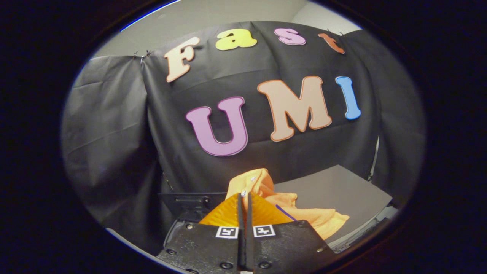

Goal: Put the clothes into the washing machine and then close the washing machine lid.

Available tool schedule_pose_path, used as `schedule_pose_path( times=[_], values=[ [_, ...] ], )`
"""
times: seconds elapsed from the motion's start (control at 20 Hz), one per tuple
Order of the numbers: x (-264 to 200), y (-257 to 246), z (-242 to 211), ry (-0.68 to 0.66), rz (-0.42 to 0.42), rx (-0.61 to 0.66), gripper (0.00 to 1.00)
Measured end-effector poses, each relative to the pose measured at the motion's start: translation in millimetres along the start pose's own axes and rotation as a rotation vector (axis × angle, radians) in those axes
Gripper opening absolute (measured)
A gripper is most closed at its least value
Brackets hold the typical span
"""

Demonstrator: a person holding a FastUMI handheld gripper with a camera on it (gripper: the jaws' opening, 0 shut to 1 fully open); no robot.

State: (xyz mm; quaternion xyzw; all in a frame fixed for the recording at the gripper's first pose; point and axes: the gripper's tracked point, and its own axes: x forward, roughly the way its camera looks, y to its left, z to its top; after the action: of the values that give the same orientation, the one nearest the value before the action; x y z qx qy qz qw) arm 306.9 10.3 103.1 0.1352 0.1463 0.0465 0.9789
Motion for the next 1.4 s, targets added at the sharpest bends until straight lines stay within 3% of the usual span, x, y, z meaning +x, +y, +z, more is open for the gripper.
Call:
schedule_pose_path(
  times=[0.75,1.1,1.4],
  values=[
    [19.0,188.0,-26.1,-0.230,0.224,-0.054,0.00],
    [56.2,216.1,-116.6,-0.125,0.241,-0.046,0.00],
    [93.4,200.3,-218.2,0.018,0.200,-0.044,0.00]
  ],
)
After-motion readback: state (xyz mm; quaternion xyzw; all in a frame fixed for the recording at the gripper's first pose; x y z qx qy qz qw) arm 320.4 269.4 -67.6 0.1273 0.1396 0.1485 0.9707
